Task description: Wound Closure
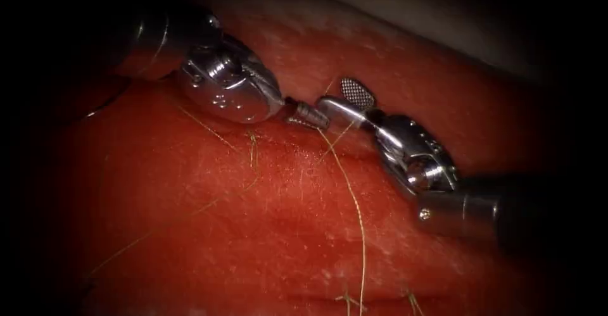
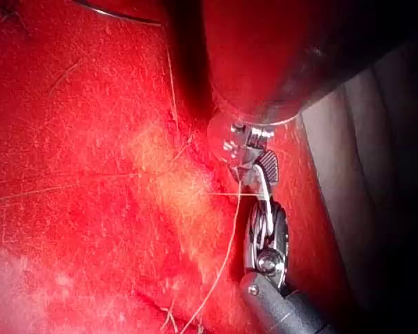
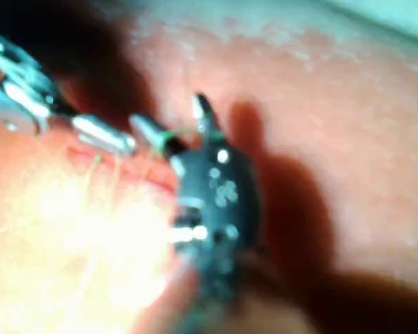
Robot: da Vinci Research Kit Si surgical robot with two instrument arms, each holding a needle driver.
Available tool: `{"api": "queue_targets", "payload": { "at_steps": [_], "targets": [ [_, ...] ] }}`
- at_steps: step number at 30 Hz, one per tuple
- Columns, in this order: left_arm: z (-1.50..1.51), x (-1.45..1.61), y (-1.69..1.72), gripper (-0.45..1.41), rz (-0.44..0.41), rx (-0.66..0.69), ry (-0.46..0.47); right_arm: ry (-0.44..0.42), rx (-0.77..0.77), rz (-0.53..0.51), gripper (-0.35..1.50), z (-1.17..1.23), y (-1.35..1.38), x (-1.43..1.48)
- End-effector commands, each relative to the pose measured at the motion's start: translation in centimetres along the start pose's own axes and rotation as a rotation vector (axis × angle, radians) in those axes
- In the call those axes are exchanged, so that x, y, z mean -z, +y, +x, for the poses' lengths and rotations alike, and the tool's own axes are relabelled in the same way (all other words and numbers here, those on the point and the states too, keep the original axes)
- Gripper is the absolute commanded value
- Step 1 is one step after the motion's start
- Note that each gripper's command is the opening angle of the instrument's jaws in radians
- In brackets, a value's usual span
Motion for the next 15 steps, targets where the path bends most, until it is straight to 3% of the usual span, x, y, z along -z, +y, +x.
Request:
{"api": "queue_targets", "payload": {
  "at_steps": [1,11,14,15],
  "targets": [
    [-0.02,-0.08,0.02,-0.35,0.0,0.0,0.001,-0.005,0.002,-0.002,1.0,-0.05,-0.01,-0.08],
    [-0.04,-0.09,0.0,-0.35,0.0,0.001,0.0,0.014,-0.009,-0.049,1.06,-0.05,0.07,-0.24],
    [-0.04,-0.09,0.0,-0.35,0.003,0.001,0.002,0.02,-0.012,-0.041,1.0,-0.04,0.03,-0.26],
    [-0.04,-0.09,0.0,-0.35,0.003,0.001,0.002,0.008,-0.013,-0.03,0.76,-0.05,-0.01,-0.25]
  ]
}}
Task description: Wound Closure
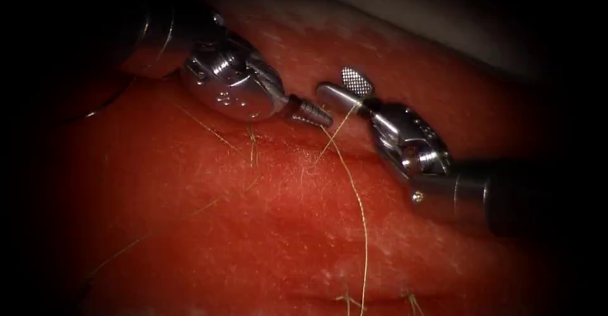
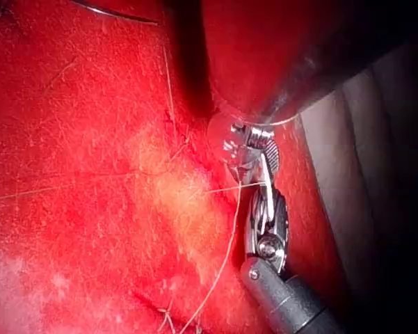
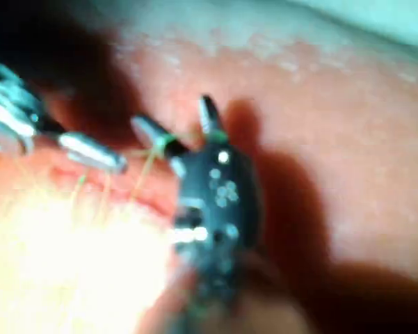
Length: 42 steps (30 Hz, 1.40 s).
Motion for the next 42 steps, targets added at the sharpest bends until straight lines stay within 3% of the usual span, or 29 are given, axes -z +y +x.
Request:
{"api": "queue_targets", "payload": {
  "at_steps": [1,2,3,9,14,24,32,42],
  "targets": [
    [-0.01,-0.06,0.03,-0.35,0.001,-0.001,0.002,-0.025,-0.002,0.046,0.32,-0.06,-0.08,-0.04],
    [-0.01,-0.06,0.03,-0.35,0.0,-0.001,0.002,-0.035,-0.004,0.081,-0.21,-0.08,-0.1,-0.02],
    [-0.01,-0.05,0.03,-0.35,-0.002,-0.002,0.001,-0.05,-0.01,0.107,-0.35,-0.1,-0.14,0.01],
    [-0.03,0.03,0.0,-0.35,-0.004,0.001,0.004,-0.101,0.102,0.107,-0.35,-0.18,-0.34,0.09],
    [-0.12,0.23,-0.12,-0.35,0.008,0.065,-0.016,-0.102,0.184,0.13,-0.35,-0.05,-0.55,0.17],
    [-0.6,0.56,-0.42,-0.35,-0.001,0.187,-0.099,-0.128,0.28,0.174,-0.35,-0.12,-0.8,0.27],
    [-1.11,0.75,-0.88,-0.35,0.021,0.275,-0.182,-0.187,0.318,0.179,-0.35,-0.29,-0.91,0.48],
    [-1.39,0.65,-1.05,-0.35,-0.002,0.354,-0.258,-0.246,0.351,0.205,-0.35,-0.41,-1.05,0.62]
  ]
}}
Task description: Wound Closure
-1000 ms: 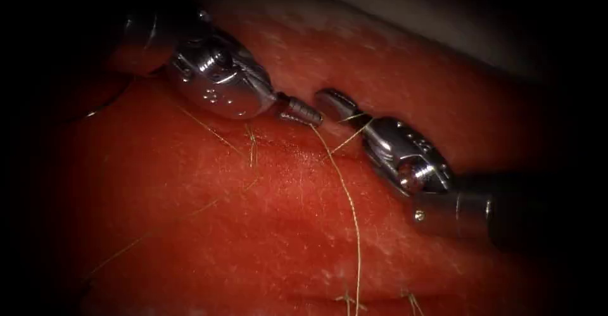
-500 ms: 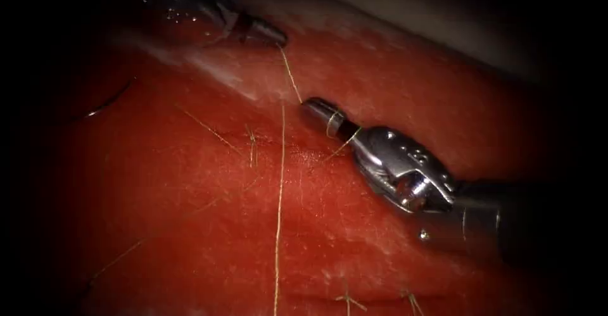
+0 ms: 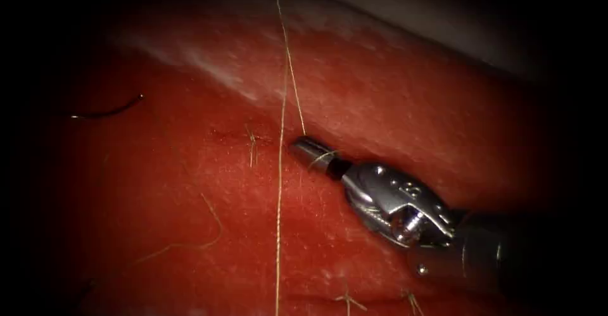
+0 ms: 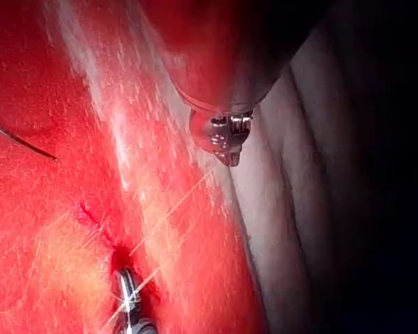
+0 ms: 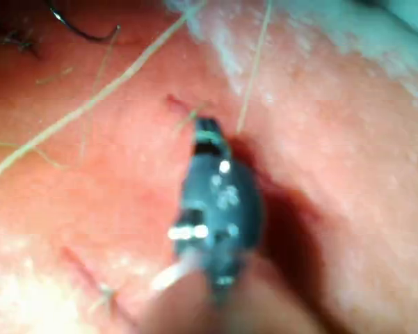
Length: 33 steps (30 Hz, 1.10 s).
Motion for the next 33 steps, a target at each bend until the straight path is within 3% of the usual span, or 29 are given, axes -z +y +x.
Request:
{"api": "queue_targets", "payload": {
  "at_steps": [1,20,28,33],
  "targets": [
    [-0.07,-0.13,-0.07,-0.35,-0.001,0.001,-0.01,-0.005,0.002,0.006,-0.35,-0.09,-0.1,-0.06],
    [-0.69,-0.63,-0.78,-0.35,0.028,0.051,-0.069,-0.026,0.016,0.014,-0.35,-0.21,-0.19,0.1],
    [-1.02,-0.82,-1.05,-0.35,0.08,0.066,-0.086,-0.025,0.029,0.01,-0.35,-0.21,-0.16,0.15],
    [-1.23,-0.97,-1.05,-0.35,0.093,0.062,-0.11,-0.027,0.037,0.01,-0.35,-0.23,-0.17,0.15]
  ]
}}
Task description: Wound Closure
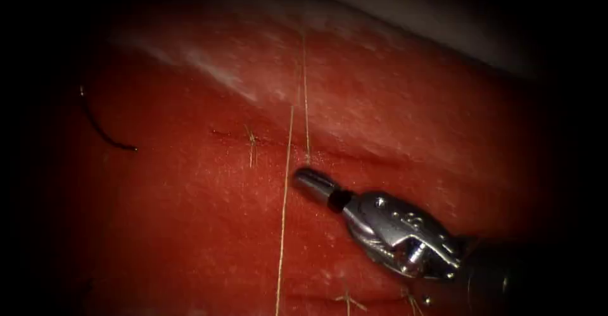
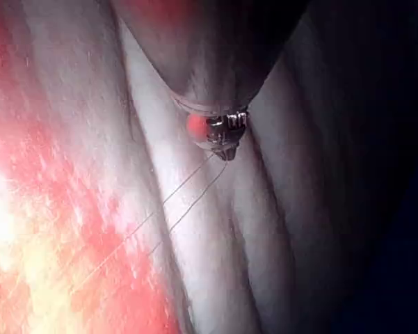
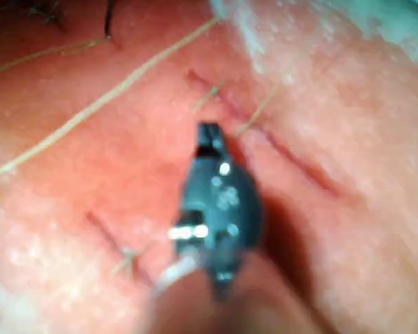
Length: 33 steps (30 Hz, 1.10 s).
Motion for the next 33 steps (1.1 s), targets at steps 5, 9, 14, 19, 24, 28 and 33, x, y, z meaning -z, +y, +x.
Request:
{"api": "queue_targets", "payload": {
  "at_steps": [5,9,14,19,24,28,33],
  "targets": [
    [-0.28,-0.28,0.12,-0.35,0.013,-0.003,-0.022,-0.017,0.006,0.003,-0.35,-0.14,-0.08,-0.06],
    [-0.36,-0.34,0.21,-0.35,0.011,0.005,-0.021,-0.042,0.017,0.004,-0.35,-0.22,-0.14,-0.01],
    [-0.32,-0.32,0.19,-0.35,0.01,0.009,-0.02,-0.057,0.022,0.004,-0.35,-0.29,-0.15,0.02],
    [-0.26,-0.3,0.21,-0.35,-0.001,0.014,-0.006,-0.057,0.028,0.004,-0.35,-0.29,-0.13,0.01],
    [0.02,0.03,0.21,-0.35,-0.03,0.05,0.034,-0.009,0.045,0.021,-0.08,-0.23,-0.07,-0.01],
    [0.25,0.3,0.23,-0.35,-0.052,0.098,0.059,-0.007,0.04,0.025,0.71,-0.14,-0.09,0.02],
    [0.64,0.76,0.36,-0.35,-0.102,0.187,0.131,-0.012,0.026,0.029,1.16,0.07,-0.15,0.11]
  ]
}}
